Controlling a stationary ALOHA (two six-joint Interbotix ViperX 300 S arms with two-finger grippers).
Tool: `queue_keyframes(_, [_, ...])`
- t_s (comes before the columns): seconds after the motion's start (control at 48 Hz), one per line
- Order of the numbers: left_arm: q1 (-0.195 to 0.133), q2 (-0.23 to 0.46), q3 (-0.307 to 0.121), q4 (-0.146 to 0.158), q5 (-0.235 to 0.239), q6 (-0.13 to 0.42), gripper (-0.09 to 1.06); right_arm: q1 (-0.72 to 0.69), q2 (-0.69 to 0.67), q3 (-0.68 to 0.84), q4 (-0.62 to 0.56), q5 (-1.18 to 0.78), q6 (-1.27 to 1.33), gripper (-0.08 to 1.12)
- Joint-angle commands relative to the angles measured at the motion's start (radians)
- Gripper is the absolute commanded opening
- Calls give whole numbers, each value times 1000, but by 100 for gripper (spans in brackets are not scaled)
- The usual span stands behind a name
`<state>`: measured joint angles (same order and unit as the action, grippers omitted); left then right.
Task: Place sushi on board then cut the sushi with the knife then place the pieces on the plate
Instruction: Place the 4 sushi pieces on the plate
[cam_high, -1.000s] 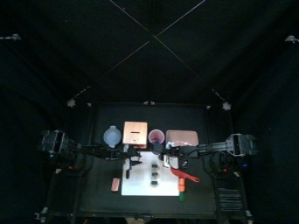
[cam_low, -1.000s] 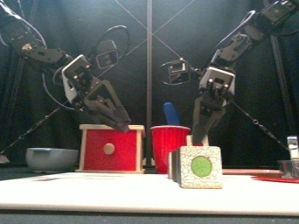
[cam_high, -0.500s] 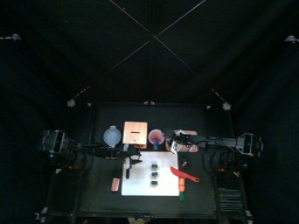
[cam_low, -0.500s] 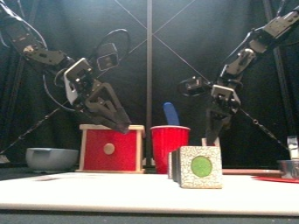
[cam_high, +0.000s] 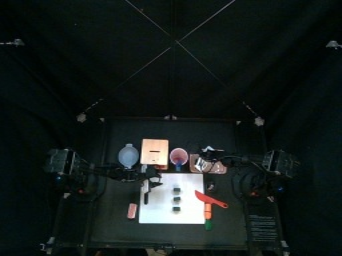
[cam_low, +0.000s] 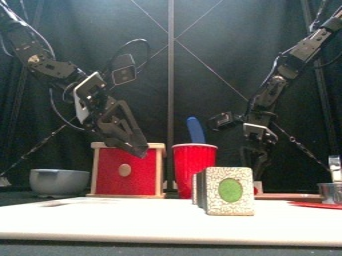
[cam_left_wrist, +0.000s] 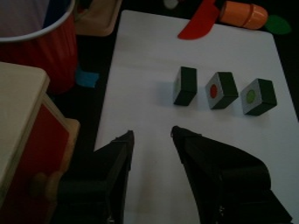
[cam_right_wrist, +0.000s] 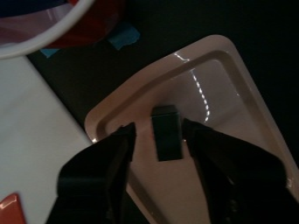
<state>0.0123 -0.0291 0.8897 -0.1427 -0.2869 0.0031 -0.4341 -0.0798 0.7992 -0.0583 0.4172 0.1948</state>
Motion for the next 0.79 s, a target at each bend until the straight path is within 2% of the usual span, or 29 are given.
queue_keyframes(0.021, [3, -6, -15, -2, -5, 0, 79, 0, -43, -9, 2, -2, -2, 88])
queue_keyframes(0.167, [3, -6, -18, -2, -3, 0, 79, 31, -89, -15, 17, 0, 2, 88])
queue_keyframes(0.417, [2, -6, -17, -8, 2, -3, 79, 250, -127, -71, 69, -9, 5, 88])
queue_keyframes(0.583, [6, -6, -17, -8, 34, -3, 79, 357, -98, -110, 107, -44, 3, 88])
queue_keyframes(0.792, [6, -8, -18, -8, 69, -3, 79, 405, -60, -124, 152, -107, 5, 88])
